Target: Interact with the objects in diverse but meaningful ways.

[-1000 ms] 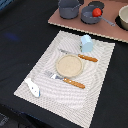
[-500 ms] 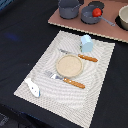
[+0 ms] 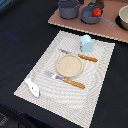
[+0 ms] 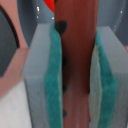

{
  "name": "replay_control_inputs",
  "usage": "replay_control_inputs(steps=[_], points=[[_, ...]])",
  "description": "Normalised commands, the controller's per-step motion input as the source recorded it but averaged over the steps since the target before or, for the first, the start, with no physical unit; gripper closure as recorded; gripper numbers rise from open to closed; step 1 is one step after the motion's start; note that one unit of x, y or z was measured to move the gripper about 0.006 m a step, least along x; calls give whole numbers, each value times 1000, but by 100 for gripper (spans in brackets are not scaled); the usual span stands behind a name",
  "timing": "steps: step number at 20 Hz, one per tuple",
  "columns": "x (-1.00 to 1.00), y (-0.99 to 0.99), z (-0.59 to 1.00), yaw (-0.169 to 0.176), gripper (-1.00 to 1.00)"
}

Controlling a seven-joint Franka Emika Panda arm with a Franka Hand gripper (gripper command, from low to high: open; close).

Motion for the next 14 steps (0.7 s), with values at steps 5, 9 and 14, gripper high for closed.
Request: replay_control_inputs(steps=[5,9,14], points=[[5,258,-131,-31,100],[66,240,50,-90,-100],[158,183,182,-153,-100]])
